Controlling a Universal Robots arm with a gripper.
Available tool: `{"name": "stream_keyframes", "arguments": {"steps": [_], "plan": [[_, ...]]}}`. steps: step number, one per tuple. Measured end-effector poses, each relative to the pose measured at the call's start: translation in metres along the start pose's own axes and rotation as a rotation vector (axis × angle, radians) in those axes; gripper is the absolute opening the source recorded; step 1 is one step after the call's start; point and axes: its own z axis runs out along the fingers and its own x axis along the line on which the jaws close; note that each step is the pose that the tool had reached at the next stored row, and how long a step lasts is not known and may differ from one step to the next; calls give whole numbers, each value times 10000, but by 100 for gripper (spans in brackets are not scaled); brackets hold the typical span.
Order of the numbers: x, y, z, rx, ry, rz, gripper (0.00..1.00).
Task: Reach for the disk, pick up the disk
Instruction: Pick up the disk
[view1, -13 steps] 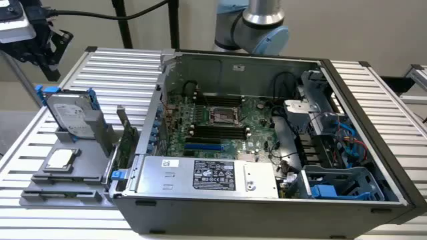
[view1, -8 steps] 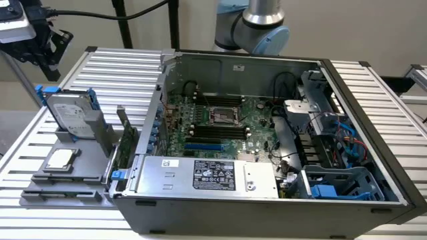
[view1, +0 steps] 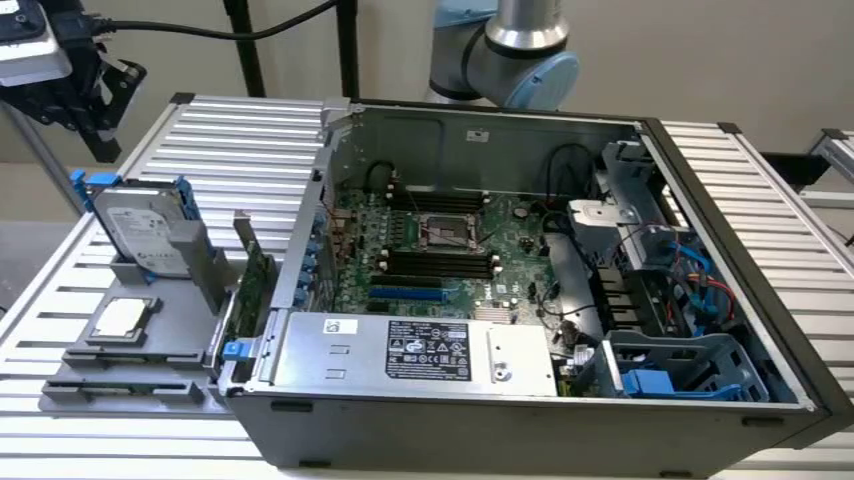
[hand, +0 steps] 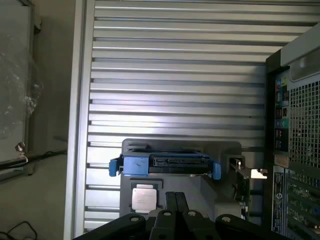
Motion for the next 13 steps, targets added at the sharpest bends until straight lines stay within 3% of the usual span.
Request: {"name": "stream_keyframes", "arguments": {"steps": [3,7,10,13], "plan": [[39,0,0,1,-9,8,11],[213,16,6,0,-37,12,11],[335,80,12,2,-48,13,11],[357,190,19,4,-51,11,11]]}}
